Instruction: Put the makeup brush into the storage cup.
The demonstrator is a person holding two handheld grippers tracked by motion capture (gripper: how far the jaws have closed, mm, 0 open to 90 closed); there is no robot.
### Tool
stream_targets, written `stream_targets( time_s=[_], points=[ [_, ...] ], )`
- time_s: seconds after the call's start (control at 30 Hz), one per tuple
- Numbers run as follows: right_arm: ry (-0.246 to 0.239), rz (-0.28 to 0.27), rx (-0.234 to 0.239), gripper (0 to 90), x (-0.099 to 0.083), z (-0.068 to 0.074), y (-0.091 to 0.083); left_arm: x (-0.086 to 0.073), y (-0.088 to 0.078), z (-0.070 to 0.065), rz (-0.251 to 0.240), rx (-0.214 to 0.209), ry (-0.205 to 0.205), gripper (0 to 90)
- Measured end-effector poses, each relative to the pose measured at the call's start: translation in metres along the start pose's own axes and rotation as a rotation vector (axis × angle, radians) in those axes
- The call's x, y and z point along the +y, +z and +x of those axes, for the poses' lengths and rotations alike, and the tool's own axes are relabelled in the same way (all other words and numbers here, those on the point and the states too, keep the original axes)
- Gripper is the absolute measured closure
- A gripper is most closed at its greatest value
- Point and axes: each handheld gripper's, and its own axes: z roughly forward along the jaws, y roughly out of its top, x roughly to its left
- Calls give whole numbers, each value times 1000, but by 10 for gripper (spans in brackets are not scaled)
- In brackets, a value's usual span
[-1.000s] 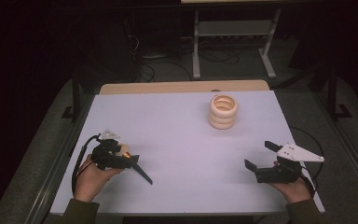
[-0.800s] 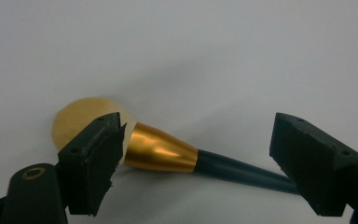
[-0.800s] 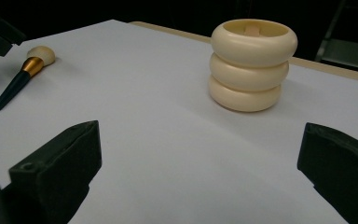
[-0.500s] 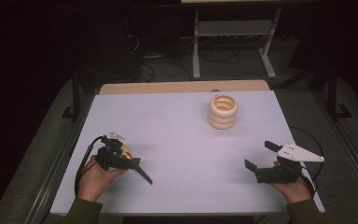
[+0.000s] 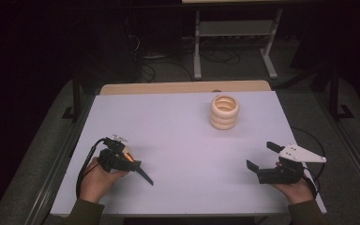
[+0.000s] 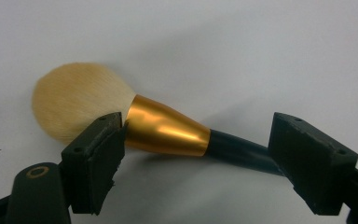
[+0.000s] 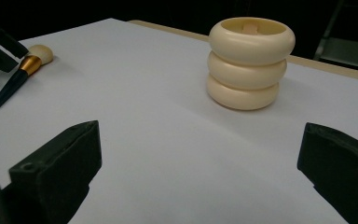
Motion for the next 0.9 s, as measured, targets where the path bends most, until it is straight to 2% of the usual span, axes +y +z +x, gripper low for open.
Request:
stream_targets(
  time_s=[0.4,0.43,0.53,0.57,0.7,0.9],
  points=[
    [0,0,-2,0,0,0,0,0,2,1,17,25,-6,191],
    [0,0,-2,0,0,0,0,1,3,-1,17,45,-19,192],
    [0,1,-1,0,0,0,0,2,3,-2,17,59,-17,192],
    [0,1,-2,0,0,0,0,3,4,-4,22,82,-8,192],
    [2,1,-6,0,0,0,0,3,7,-8,29,106,3,190],
    [2,2,-7,0,0,-1,0,2,7,-8,35,103,-13,189]
  ],
)
